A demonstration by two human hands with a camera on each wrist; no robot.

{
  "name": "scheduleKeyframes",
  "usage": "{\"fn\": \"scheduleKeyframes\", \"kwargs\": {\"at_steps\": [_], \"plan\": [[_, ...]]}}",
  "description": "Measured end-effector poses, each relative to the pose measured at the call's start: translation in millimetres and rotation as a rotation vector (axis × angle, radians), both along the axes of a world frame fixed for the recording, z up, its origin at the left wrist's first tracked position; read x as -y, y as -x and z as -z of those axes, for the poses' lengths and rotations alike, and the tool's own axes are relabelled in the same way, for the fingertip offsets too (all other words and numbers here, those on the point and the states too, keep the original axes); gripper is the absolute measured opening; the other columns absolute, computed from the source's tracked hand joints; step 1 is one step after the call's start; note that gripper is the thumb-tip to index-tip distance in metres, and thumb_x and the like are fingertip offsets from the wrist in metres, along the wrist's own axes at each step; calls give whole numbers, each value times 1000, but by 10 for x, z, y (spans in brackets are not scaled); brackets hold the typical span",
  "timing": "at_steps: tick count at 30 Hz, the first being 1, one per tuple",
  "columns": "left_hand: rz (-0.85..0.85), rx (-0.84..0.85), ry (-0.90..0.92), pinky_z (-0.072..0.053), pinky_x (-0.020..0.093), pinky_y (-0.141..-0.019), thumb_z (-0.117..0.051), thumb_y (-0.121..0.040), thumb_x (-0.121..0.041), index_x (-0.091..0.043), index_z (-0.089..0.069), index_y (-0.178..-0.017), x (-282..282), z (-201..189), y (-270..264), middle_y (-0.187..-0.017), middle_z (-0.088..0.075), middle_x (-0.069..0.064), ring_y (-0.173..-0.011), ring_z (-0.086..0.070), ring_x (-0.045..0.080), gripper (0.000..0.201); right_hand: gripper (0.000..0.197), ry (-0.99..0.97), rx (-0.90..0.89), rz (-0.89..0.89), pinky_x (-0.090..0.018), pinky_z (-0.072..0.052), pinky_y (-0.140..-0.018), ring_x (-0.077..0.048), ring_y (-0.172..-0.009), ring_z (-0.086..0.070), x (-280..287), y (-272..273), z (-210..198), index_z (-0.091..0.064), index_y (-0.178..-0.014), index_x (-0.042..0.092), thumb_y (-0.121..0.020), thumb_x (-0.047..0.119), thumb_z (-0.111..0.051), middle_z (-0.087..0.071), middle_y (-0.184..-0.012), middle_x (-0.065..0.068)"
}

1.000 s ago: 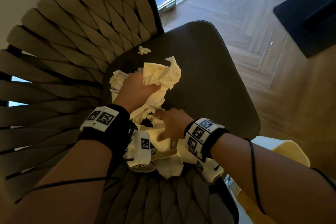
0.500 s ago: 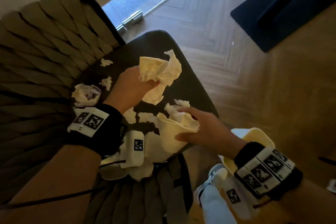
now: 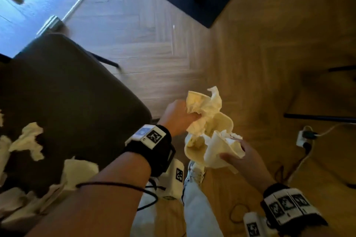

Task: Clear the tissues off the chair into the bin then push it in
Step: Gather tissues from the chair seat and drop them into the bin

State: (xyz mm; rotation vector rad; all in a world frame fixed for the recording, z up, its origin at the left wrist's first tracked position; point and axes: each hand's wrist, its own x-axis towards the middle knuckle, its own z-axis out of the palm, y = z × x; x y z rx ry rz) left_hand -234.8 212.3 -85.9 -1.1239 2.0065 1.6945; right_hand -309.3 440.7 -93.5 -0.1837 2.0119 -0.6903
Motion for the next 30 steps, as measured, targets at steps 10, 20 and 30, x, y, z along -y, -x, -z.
{"fn": "scheduleKeyframes", "kwargs": {"at_steps": [10,20,30], "plan": [[199,468,204,-48,36,-69,-44,-89,-29,-14,-67,-99,-1214,1763,260,-103,-60,8,-81,-59,24,29,57,-114,121,330,-36,-45,-88,-27,-112,-56,-162,66,1608,-44,-134,12,-83,23,-67,-58,-129,-9],[318,524,57,-44,42,-99,-60,-85,-41,-12,-28,-143,-1515,2254,213,-150,-29,16,-125,-48,33,72,59,-163,195,282,-36,-32,-105,-28,-137,-34,-134,124,1931,-22,-149,13,-98,33,-43,-33,-152,-10],[76,335,74,-55,39,-79,-59,-86,-32,-17,-63,-95,-735,801,-238,-96,-67,4,-86,-62,19,18,14,-10,-6,-196,-30,-46,-67,-15,-80,-60,440,-146,854,-62,-89,17,-91,30,-56,-65,-85,-1]]}}
